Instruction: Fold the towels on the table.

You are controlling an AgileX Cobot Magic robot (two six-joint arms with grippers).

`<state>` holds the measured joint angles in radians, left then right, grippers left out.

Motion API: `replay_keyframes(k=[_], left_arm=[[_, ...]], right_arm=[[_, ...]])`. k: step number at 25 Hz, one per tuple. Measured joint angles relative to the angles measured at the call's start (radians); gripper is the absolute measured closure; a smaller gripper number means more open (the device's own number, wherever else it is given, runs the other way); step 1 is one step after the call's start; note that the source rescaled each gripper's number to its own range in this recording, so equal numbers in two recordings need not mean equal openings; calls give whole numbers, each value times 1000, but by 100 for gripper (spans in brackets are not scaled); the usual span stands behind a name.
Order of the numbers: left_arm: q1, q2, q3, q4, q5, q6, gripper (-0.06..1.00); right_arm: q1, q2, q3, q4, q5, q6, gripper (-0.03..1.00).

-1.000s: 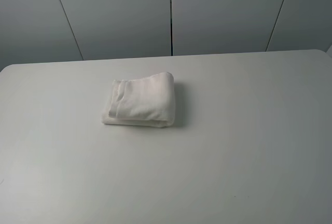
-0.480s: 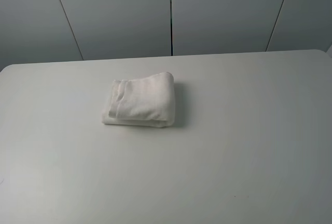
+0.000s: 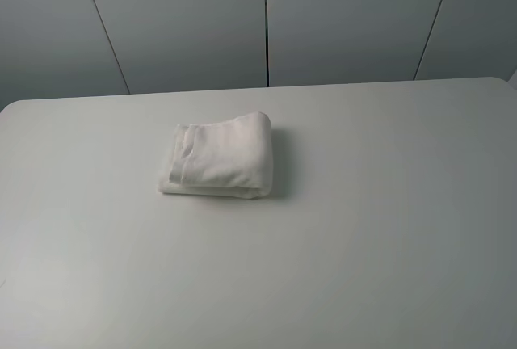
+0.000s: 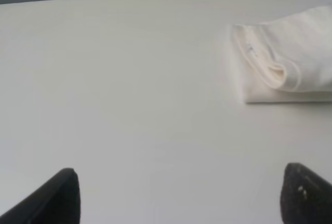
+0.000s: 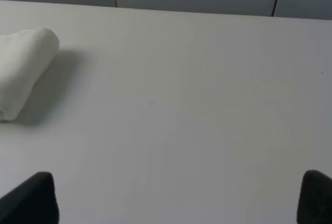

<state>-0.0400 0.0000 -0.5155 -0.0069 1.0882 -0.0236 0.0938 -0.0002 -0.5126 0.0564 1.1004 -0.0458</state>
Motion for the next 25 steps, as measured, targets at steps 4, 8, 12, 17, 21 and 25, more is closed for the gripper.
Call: replay_keyframes(k=[4,8,12,17,21,25], left_arm=[[9,0,0,-4,0,0,-4],[9,0,0,-6,0,4,-4],[9,0,0,-6,0,4,-4],[9,0,0,-6,0,6,-4],[9,0,0,-6,0,6,-4],[9,0,0,-6,0,6,-4]], right_arm=[[0,0,0,-15,0,0,-3],[0,0,0,-15,0,-7,-3],[0,0,0,-15,0,-27,-3],[0,0,0,-1,-2,-43,-3],[0,0,0,9,-2,-43,-3],[0,0,0,9,-2,-43,-3]])
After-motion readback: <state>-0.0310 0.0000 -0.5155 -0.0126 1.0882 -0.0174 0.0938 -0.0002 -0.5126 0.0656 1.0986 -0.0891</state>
